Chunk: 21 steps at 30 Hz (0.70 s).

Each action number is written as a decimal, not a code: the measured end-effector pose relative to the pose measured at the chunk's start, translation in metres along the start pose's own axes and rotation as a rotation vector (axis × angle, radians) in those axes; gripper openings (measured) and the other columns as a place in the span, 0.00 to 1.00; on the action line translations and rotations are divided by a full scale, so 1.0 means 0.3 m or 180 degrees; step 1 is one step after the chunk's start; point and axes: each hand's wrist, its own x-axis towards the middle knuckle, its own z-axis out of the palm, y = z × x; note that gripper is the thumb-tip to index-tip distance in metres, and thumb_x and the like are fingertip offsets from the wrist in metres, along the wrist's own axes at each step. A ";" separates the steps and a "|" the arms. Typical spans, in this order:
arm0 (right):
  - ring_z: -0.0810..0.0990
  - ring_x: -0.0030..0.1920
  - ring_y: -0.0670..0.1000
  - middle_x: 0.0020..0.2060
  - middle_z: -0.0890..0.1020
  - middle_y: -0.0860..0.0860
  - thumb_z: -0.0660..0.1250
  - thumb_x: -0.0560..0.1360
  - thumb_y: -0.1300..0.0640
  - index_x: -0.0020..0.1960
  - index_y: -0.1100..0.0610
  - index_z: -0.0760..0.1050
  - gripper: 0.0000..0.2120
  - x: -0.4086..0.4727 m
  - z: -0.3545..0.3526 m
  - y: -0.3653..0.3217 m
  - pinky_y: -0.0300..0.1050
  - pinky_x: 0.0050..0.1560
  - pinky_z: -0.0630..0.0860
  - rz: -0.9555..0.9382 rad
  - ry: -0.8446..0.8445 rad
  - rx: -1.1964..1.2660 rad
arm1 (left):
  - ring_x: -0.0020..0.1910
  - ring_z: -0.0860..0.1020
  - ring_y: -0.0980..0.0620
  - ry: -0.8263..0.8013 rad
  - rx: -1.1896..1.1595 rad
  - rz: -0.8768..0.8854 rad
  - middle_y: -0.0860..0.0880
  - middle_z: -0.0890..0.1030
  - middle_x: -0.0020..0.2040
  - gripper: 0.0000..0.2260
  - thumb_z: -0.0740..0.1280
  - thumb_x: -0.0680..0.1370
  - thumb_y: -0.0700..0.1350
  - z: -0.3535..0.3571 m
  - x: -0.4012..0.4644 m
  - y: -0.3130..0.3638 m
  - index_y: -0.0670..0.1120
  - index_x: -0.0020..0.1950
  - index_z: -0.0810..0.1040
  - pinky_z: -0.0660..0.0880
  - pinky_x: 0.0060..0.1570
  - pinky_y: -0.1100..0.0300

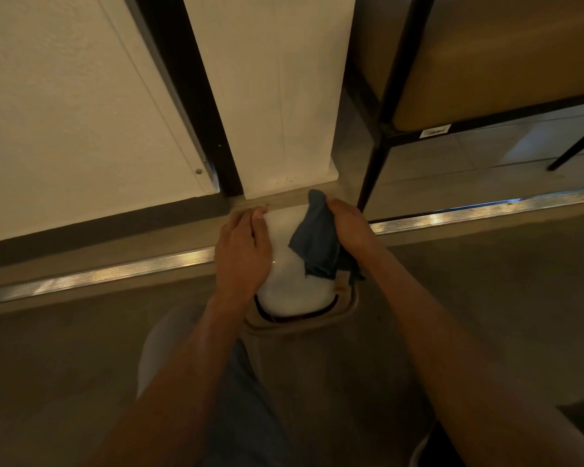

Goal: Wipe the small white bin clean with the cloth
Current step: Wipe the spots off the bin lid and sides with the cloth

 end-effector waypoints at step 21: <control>0.77 0.63 0.51 0.62 0.78 0.53 0.51 0.79 0.32 0.69 0.53 0.71 0.31 -0.157 0.063 0.257 0.58 0.64 0.75 -0.0577 0.0607 0.0606 | 0.57 0.75 0.53 -0.0026 0.0060 0.0111 0.46 0.79 0.60 0.19 0.52 0.84 0.51 -0.006 0.006 -0.005 0.45 0.64 0.78 0.70 0.62 0.57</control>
